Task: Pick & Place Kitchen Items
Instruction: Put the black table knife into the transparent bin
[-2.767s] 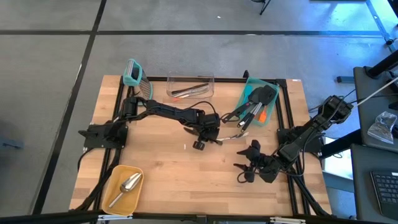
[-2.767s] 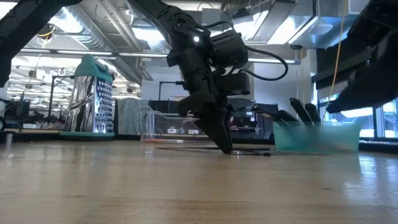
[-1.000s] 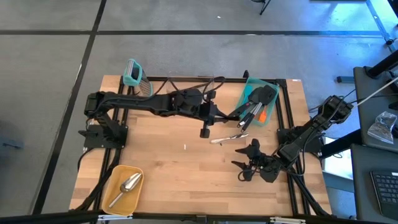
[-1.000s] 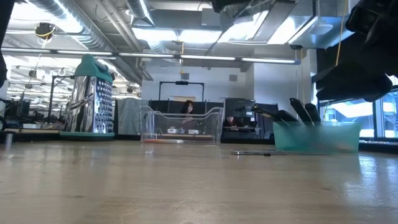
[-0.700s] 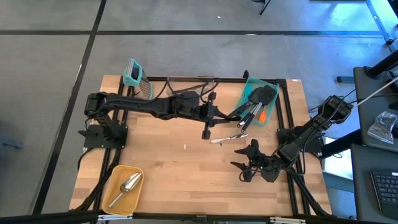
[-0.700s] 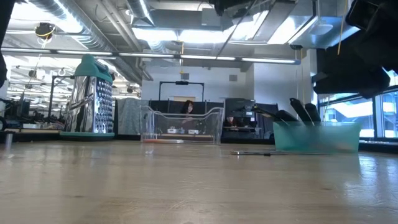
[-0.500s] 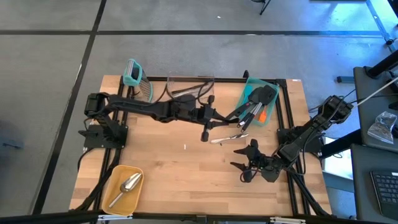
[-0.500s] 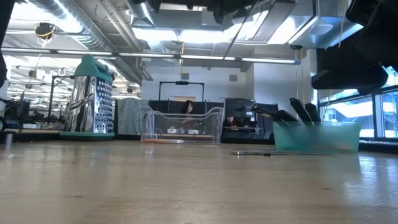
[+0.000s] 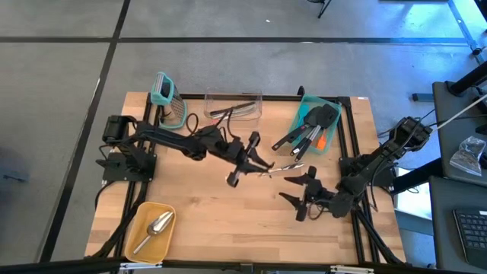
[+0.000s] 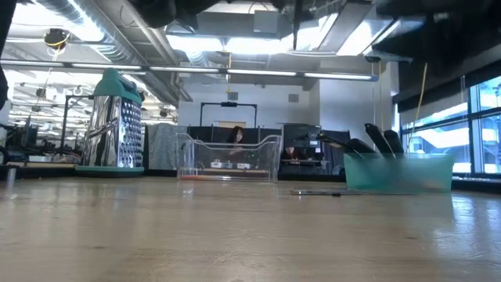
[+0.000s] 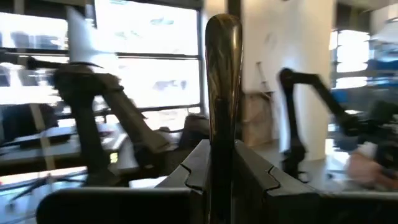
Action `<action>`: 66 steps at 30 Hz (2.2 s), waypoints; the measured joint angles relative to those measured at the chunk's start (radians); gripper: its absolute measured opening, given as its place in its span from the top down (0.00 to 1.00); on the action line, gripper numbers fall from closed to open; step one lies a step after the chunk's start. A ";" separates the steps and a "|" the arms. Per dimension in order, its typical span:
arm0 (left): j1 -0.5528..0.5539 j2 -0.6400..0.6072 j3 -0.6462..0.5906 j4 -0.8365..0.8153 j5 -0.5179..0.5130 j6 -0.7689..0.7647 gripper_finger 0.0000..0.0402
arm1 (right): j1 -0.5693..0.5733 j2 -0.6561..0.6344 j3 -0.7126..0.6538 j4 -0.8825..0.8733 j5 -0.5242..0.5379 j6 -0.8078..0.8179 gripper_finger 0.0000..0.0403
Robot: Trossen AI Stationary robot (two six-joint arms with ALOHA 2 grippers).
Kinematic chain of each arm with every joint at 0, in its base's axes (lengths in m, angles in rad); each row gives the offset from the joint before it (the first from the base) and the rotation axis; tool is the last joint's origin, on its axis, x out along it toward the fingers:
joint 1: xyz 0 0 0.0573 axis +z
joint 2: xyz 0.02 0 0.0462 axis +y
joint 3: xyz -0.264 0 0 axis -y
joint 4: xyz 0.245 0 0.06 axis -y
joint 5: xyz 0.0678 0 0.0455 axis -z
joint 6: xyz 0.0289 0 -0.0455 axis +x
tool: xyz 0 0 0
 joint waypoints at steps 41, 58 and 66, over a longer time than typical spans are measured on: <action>-0.240 0.085 0.000 0.280 -0.009 -0.018 0.91 | -0.351 0.215 0.398 0.218 -1.223 -0.283 0.31; -0.244 0.084 0.000 0.256 -0.010 -0.007 0.91 | -0.350 0.217 0.405 0.243 -1.232 -0.284 0.90; -0.245 0.084 0.000 0.227 -0.004 -0.004 0.91 | -0.347 0.217 0.405 0.221 -1.225 -0.273 0.99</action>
